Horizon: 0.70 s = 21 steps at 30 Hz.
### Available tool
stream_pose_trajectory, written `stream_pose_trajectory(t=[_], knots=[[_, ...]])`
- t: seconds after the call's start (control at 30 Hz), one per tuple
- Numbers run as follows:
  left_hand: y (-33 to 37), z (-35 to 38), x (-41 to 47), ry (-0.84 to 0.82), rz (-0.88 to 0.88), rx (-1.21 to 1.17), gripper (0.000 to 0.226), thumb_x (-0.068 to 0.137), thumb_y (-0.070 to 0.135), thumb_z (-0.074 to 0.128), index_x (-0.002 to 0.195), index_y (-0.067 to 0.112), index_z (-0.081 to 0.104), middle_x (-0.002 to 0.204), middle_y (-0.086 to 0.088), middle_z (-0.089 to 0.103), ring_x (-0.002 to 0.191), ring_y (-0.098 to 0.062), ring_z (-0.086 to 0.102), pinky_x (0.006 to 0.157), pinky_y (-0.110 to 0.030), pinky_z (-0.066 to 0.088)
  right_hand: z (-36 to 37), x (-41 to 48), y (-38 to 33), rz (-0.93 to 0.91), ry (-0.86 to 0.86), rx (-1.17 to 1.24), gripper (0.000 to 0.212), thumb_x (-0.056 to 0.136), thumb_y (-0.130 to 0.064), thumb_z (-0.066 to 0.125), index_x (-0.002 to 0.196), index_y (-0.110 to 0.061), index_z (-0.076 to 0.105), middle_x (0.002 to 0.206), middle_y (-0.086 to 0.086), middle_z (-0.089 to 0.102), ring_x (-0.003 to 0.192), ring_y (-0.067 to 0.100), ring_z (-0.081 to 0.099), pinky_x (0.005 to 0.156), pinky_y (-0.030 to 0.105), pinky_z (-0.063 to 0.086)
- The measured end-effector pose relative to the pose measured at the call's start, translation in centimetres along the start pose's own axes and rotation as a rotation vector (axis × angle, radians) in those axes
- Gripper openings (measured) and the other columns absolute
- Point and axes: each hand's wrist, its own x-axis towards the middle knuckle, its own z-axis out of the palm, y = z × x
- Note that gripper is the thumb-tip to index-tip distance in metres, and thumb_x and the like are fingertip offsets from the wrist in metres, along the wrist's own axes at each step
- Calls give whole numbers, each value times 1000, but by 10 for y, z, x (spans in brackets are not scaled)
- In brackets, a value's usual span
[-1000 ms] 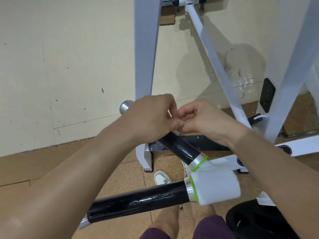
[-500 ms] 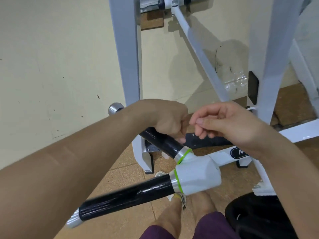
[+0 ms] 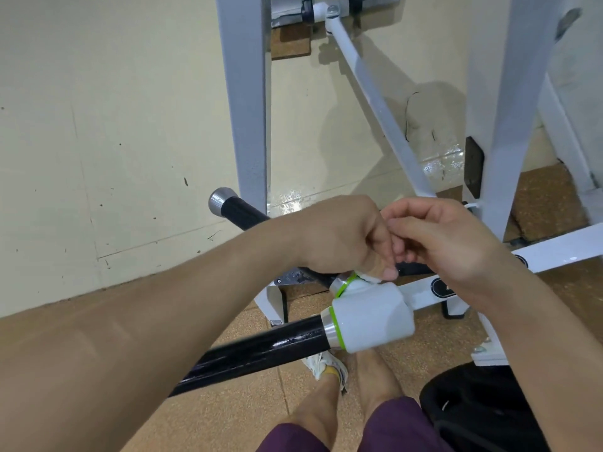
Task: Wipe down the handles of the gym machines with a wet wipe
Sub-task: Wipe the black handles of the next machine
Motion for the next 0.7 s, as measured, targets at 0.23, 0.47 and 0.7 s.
stream_pose_trajectory(t=[0.23,0.47,0.7], knots=[[-16,11,-46,357,90,130,4,78,26,75,82,24,76,78,9,72,76,-4,62,74,-20,46,7,-12,-4,-7,-52,-79,21,91,0,52,84,-9,70,62,1,64,64,12,55,58,21,43],[-48,12,-108,781,-185,-420,8,79,17,75,74,24,73,69,5,71,63,-2,60,62,-16,49,18,-25,-19,-23,-96,-222,20,90,-3,57,85,-16,72,81,5,74,64,7,55,60,18,46],[-100,15,-122,1097,-478,-999,13,84,-6,60,86,6,63,81,-11,70,61,-20,66,77,-36,59,63,-4,-45,-95,-181,-490,19,88,-12,60,81,-25,72,78,-6,73,65,7,63,69,27,49]])
